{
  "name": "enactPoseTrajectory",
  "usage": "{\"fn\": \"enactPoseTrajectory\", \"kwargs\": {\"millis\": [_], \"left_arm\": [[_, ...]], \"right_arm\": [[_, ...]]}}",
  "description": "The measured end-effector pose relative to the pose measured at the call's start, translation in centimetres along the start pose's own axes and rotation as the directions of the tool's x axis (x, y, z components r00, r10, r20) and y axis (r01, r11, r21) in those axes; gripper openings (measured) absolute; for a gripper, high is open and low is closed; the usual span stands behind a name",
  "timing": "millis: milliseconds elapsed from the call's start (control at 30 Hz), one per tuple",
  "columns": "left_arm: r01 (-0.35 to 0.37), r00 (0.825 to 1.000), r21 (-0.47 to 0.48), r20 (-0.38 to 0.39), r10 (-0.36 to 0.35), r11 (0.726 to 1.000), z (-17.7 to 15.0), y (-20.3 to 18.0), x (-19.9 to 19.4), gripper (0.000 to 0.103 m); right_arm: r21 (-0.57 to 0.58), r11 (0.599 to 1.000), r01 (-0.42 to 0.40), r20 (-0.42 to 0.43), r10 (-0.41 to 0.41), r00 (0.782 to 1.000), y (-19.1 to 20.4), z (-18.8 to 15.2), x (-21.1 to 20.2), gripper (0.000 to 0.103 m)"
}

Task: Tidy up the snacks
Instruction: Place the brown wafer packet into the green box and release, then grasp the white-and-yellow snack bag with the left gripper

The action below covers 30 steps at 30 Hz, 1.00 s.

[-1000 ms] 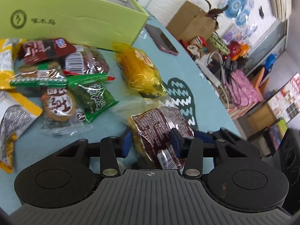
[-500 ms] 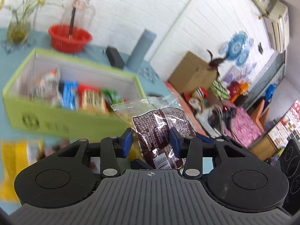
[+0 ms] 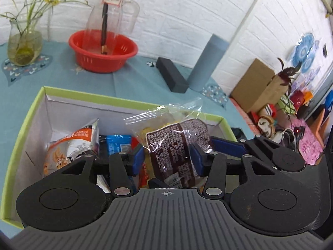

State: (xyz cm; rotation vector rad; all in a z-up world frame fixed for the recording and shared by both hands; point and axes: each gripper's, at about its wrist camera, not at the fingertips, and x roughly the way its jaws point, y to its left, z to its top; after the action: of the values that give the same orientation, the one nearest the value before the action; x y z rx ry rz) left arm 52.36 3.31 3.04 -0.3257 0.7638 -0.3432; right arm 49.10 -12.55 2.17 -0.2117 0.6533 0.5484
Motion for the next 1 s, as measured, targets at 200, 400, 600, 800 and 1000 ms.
{"fn": "enactPoseTrajectory", "kwargs": {"millis": [200,400,600,800,1000], "left_arm": [[0.063,0.99,-0.03,0.125,-0.059,0.998,-0.7,-0.1,-5.3,0.06],[0.109,0.966,-0.01,0.238,-0.103,0.994,-5.1,-0.5,-13.7,0.075],[0.055,0.976,-0.082,0.214,-0.036,0.995,-13.5,1.4,-17.8,0.075],[-0.017,0.995,-0.152,0.093,0.032,0.988,-20.1,4.1,-18.3,0.074],[-0.044,0.999,-0.083,0.006,0.045,0.996,-19.8,5.3,-17.4,0.062]], "right_arm": [[0.039,0.999,0.016,0.136,-0.021,0.991,0.0,-1.2,-6.2,0.094],[0.075,0.997,-0.028,0.218,0.011,0.976,2.9,-6.9,-14.8,0.102],[0.135,0.987,-0.083,0.134,0.065,0.989,8.3,-14.3,-16.9,0.102],[0.178,0.954,-0.241,0.066,0.233,0.97,13.7,-17.4,-16.4,0.102],[0.082,0.955,-0.284,0.02,0.283,0.959,17.3,-15.4,-13.8,0.102]]}}
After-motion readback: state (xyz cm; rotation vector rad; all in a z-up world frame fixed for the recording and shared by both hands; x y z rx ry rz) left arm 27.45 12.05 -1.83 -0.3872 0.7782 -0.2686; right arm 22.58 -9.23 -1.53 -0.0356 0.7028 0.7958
